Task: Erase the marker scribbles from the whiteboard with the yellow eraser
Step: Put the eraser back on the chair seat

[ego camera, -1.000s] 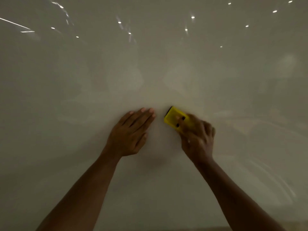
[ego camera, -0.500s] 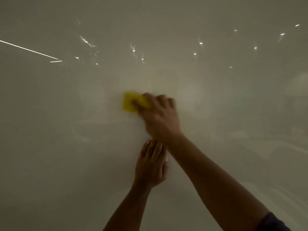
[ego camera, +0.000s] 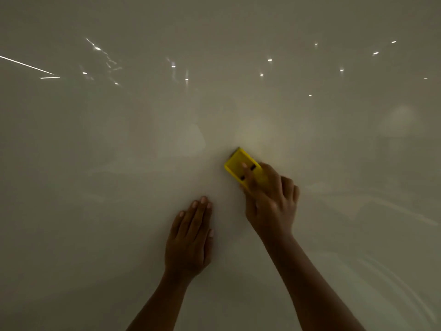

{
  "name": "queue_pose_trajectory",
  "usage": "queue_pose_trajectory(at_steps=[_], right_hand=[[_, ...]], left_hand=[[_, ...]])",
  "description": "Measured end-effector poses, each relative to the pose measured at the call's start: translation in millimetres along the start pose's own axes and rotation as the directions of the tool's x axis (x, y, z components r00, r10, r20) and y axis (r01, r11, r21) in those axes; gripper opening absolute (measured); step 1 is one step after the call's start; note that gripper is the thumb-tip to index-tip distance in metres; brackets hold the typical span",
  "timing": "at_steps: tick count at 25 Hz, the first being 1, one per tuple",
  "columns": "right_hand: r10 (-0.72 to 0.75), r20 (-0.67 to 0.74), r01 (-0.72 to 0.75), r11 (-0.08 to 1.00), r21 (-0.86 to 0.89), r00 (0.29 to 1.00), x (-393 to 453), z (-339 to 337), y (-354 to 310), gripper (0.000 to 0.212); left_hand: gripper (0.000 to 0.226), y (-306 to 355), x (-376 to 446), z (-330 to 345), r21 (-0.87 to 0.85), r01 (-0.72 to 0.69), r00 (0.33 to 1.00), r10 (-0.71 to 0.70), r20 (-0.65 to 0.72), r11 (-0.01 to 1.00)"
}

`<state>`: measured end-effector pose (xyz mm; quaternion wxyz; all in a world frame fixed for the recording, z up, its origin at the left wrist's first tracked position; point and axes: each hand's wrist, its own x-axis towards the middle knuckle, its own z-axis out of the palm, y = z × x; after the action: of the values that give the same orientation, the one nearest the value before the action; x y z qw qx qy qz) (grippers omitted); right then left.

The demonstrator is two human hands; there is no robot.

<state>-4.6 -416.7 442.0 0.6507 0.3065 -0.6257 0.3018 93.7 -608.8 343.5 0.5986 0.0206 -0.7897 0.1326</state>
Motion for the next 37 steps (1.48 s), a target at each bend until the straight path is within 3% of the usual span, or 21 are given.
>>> queue_pose_trajectory(at_steps=[3,6,8,10,12,15,18,22,25,27,28,30,31,34,37], right_hand=[[-0.039,0.128,0.036,0.999,0.024,0.991,-61.8,-10.4,17.5,0.047],[-0.242,0.333,0.194,0.966,0.171,0.911,-121.3,-38.4,28.4,0.038],[-0.322,0.425,0.240,0.942,0.235,0.846,-150.5,-68.6,36.8,0.044],[-0.309,0.478,0.202,0.944,0.261,0.823,-174.8,-101.4,48.7,0.052],[-0.255,0.545,0.156,0.963,0.222,0.799,-195.0,-134.8,65.3,0.060],[-0.105,0.643,0.014,0.989,0.145,0.759,-218.4,-182.0,89.8,0.058],[0.030,0.681,-0.075,0.997,0.037,0.731,-240.7,-219.0,111.0,0.058],[0.252,0.718,-0.160,0.968,-0.195,0.649,-272.7,-273.7,146.1,0.063],[0.347,0.724,-0.229,0.938,-0.261,0.597,-299.4,-323.5,172.0,0.062],[0.410,0.724,-0.232,0.912,-0.338,0.554,-316.7,-357.3,185.2,0.085],[0.457,0.732,-0.246,0.889,-0.386,0.505,-324.5,-372.1,191.7,0.103],[0.593,0.695,-0.286,0.805,-0.520,0.406,-336.7,-400.0,199.1,0.117],[0.628,0.671,-0.287,0.778,-0.559,0.395,-341.1,-410.9,201.3,0.115],[0.662,0.593,-0.229,0.733,-0.640,0.459,-358.8,-444.2,212.1,0.100],[0.672,0.564,-0.183,0.705,-0.685,0.480,-377.5,-472.5,218.3,0.082]], left_hand=[[0.058,17.8,-52.4,5.0,-0.077,0.089,0.992,-0.081,0.094,0.993],[0.065,54.4,-94.7,-5.5,-0.221,0.166,0.980,-0.136,0.145,0.961],[0.077,84.8,-106.8,-23.1,-0.343,0.236,0.964,-0.174,0.203,0.909],[0.089,114.4,-112.4,-37.6,-0.437,0.280,0.946,-0.169,0.276,0.855],[0.085,138.4,-115.1,-39.5,-0.513,0.207,0.950,-0.046,0.309,0.833],[0.054,176.4,-113.8,-21.7,-0.606,0.016,0.939,0.196,0.282,0.795],[0.039,219.9,-123.6,7.1,-0.685,-0.038,0.914,0.302,0.270,0.728],[0.041,291.9,-136.8,36.1,-0.799,-0.054,0.836,0.465,0.292,0.599],[0.051,348.2,-133.8,48.8,-0.859,-0.087,0.755,0.596,0.274,0.504],[0.057,384.3,-130.6,55.1,-0.896,-0.122,0.699,0.678,0.228,0.428],[0.061,399.8,-128.4,56.6,-0.911,-0.142,0.671,0.715,0.199,0.387],[0.070,431.4,-127.8,56.6,-0.935,-0.179,0.601,0.786,0.143,0.307],[0.072,444.7,-127.2,55.8,-0.941,-0.194,0.573,0.811,0.120,0.276],[0.068,485.7,-127.2,52.8,-0.963,-0.182,0.511,0.856,0.079,0.198],[0.067,520.5,-132.6,52.2,-0.966,-0.184,0.449,0.890,0.082,0.183]])
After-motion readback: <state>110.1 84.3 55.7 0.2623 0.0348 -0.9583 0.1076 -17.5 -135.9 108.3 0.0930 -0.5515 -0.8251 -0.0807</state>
